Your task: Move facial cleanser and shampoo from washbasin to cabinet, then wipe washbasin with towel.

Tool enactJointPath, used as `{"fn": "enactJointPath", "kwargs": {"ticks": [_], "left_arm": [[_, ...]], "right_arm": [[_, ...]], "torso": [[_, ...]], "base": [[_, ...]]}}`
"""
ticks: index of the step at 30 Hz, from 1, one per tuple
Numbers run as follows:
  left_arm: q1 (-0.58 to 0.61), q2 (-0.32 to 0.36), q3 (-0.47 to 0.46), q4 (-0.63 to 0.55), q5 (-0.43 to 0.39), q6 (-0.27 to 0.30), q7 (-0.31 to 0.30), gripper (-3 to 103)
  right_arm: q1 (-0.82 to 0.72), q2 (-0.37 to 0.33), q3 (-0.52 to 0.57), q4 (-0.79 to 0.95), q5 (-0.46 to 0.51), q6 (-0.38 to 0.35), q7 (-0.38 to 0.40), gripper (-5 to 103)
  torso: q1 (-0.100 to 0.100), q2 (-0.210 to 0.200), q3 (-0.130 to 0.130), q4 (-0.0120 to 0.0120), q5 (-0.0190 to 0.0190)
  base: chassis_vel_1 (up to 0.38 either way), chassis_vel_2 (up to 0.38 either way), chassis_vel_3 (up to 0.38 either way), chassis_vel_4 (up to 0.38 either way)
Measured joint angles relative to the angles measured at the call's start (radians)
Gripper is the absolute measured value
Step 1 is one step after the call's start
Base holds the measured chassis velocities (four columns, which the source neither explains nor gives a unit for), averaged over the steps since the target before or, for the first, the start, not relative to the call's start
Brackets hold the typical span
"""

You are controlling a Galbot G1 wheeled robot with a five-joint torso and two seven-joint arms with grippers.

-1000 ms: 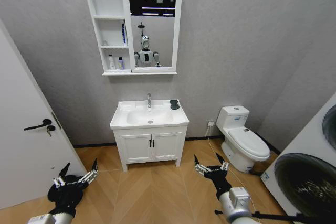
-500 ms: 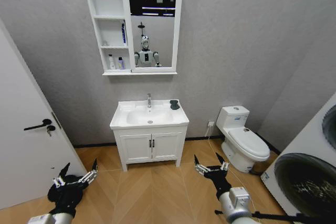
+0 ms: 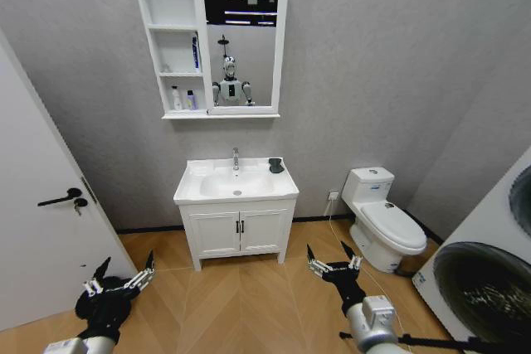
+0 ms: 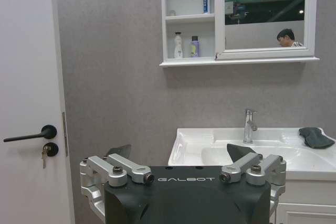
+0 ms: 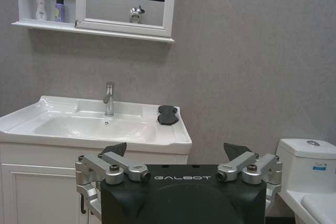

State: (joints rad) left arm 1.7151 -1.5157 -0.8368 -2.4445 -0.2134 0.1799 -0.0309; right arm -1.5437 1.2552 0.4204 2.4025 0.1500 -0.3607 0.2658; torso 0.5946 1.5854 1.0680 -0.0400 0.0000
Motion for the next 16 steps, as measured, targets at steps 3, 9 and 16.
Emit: {"fn": "enactJointPath", "kwargs": {"ticks": [3, 9, 16], "left_arm": [[0.000, 0.000, 0.000, 0.000, 0.000, 0.000, 0.000, 100], [0.000, 0.000, 0.000, 0.000, 0.000, 0.000, 0.000, 100], [0.000, 0.000, 0.000, 0.000, 0.000, 0.000, 0.000, 100]], "right_arm": [[0.000, 0.000, 0.000, 0.000, 0.000, 0.000, 0.000, 100], [0.000, 0.000, 0.000, 0.000, 0.000, 0.000, 0.000, 100], [0.000, 0.000, 0.000, 0.000, 0.000, 0.000, 0.000, 100]], "torso": [[0.000, 0.000, 0.000, 0.0000, 0.0000], [0.000, 0.000, 0.000, 0.0000, 0.0000], [0.000, 0.000, 0.000, 0.0000, 0.0000]], "base": [[0.000, 0.000, 0.000, 0.000], [0.000, 0.000, 0.000, 0.000], [0.000, 0.000, 0.000, 0.000]]}}
